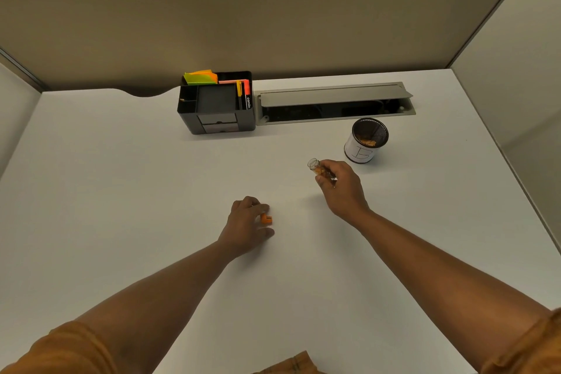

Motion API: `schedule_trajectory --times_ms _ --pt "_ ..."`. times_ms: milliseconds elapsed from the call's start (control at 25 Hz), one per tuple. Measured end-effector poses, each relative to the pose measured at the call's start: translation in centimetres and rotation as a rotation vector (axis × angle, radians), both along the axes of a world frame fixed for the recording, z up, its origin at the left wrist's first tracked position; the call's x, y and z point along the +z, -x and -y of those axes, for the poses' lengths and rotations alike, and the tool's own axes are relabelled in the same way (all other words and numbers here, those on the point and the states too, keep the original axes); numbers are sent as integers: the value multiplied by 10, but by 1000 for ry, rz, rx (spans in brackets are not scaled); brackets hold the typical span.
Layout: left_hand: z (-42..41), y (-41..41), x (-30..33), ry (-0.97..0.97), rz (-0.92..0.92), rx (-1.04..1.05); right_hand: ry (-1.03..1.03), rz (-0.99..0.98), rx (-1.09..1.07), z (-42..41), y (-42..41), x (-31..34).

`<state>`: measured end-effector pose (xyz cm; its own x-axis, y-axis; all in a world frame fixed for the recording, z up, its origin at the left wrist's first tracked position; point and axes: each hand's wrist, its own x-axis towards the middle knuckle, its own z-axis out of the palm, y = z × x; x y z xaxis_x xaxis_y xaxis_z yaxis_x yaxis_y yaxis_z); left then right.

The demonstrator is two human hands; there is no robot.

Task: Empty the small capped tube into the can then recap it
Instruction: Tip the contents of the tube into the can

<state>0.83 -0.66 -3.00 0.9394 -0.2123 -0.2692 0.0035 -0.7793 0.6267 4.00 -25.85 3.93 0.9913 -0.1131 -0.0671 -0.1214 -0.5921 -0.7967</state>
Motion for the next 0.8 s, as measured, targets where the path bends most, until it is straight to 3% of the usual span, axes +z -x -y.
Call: schedule_trajectory --times_ms 160,360,800 --pt "3 -3 8 -74 13 -60 -8 -5 -3 0 1 0" --pt "36 -27 28 -428 -50 -237 5 13 -28 8 -3 4" --pt "121 -98 49 -548 -273 -336 118 46 -375 87 -61 28"
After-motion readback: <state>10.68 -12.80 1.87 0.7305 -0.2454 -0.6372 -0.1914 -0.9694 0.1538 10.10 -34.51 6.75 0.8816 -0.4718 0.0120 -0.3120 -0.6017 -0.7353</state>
